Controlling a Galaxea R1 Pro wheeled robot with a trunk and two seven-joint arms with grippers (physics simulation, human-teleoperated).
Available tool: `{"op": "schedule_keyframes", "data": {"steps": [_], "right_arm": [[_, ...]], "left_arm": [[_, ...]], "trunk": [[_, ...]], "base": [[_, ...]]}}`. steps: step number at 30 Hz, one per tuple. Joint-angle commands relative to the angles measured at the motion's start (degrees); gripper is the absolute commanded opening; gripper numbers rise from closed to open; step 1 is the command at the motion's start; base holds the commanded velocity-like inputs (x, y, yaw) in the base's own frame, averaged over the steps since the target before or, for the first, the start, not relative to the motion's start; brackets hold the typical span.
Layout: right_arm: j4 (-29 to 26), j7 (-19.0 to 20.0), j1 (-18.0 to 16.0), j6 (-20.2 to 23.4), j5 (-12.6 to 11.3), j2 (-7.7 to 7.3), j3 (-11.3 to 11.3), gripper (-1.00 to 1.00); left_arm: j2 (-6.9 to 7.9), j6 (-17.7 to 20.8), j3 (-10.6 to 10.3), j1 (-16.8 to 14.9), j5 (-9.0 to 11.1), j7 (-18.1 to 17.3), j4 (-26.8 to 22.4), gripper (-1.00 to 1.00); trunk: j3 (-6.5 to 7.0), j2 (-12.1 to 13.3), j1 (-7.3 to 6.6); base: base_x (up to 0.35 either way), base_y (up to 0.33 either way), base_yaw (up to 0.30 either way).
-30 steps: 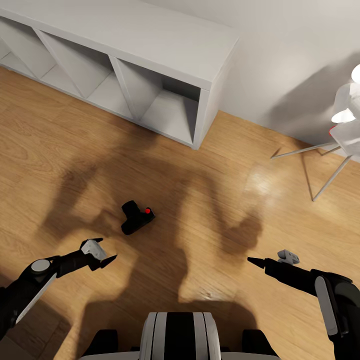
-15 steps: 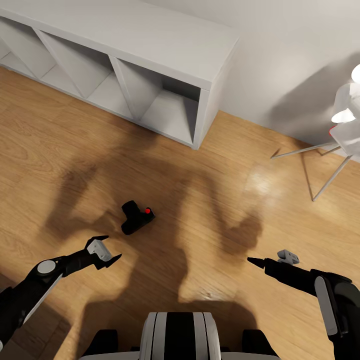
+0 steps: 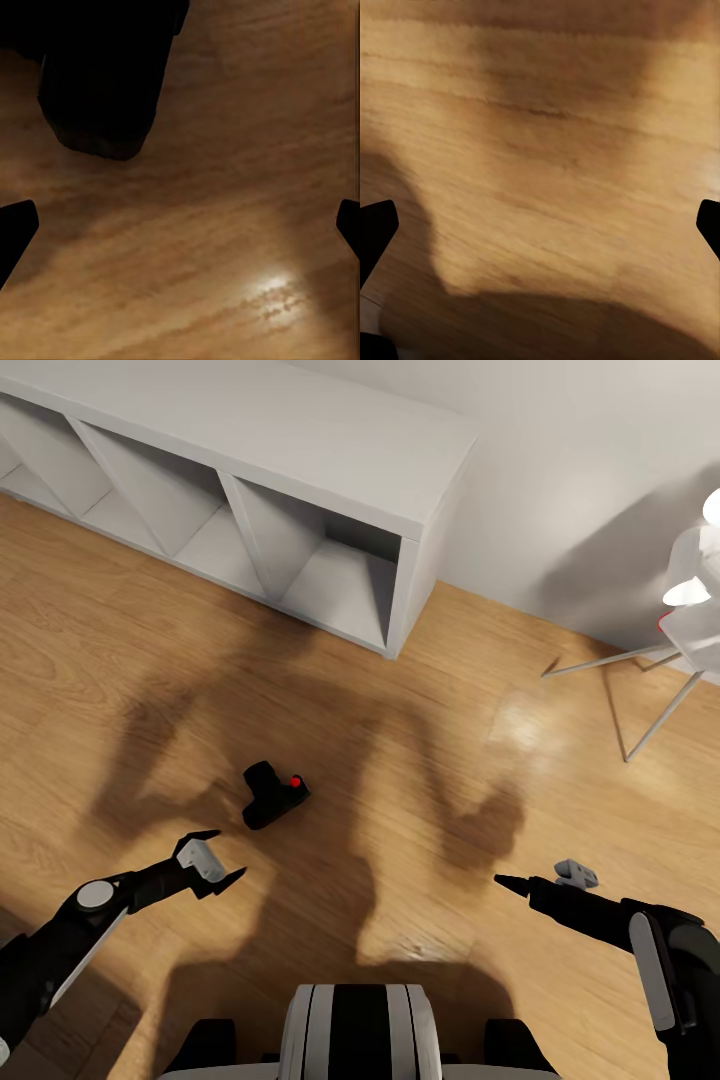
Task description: Attach the digital camera to the camera tripod in the bedroom.
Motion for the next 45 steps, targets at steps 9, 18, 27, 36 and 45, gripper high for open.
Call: {"op": "schedule_keyframes", "data": {"steps": [9, 18, 27, 36, 45], "right_arm": [[0.0, -0.1, 0.0, 0.4, -0.3, 0.0, -0.1, 1.0], [0.0, -0.1, 0.0, 0.4, -0.3, 0.0, -0.1, 1.0], [0.0, -0.1, 0.0, 0.4, -0.3, 0.0, -0.1, 1.0], [0.0, -0.1, 0.0, 0.4, -0.3, 0.0, -0.1, 1.0], [0.0, -0.1, 0.0, 0.4, -0.3, 0.0, -0.1, 1.0]], "left_arm": [[-0.29, -0.2, -0.1, 0.0, 1.9, -0.4, 1.1, 1.0], [-0.3, -0.1, 0.0, -0.1, 5.5, 0.0, 2.0, 1.0], [-0.35, -0.1, 0.7, 0.0, 6.2, 0.0, 4.2, 1.0], [-0.32, -0.2, 1.1, 0.0, 6.3, -0.1, 5.0, 1.0], [-0.31, -0.2, 1.1, 0.0, 6.4, 0.0, 4.7, 1.0]], "trunk": [[-0.03, 0.0, -0.01], [-0.03, 0.0, -0.01], [-0.03, 0.0, -0.01], [-0.03, 0.0, -0.01], [-0.03, 0.0, -0.01]], "base": [[0.0, 0.0, 0.0], [0.0, 0.0, 0.0], [0.0, 0.0, 0.0], [0.0, 0.0, 0.0], [0.087, 0.025, 0.0]]}}
